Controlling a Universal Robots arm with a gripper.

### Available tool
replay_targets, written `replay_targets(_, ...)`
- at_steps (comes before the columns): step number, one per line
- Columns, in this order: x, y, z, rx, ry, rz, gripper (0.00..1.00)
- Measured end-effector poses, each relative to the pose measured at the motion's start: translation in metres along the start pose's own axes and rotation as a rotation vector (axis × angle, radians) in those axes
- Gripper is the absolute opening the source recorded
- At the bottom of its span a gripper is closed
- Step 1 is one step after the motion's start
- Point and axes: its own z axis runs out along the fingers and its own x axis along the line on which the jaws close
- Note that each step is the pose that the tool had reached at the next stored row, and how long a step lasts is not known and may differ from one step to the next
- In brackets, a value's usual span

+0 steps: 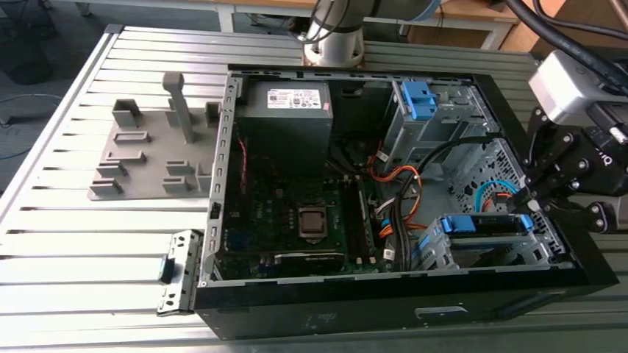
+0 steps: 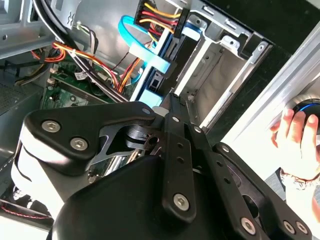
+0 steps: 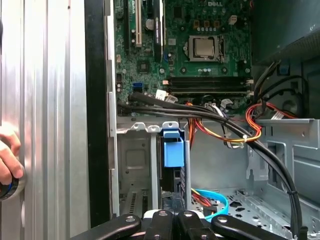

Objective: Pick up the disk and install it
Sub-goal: 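Insert the disk into the insertion slot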

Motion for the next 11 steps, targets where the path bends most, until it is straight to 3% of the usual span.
replay_targets(11, 0.0001, -0.0093, 0.0035, 0.0000, 0.0012, 0.000, 0.11)
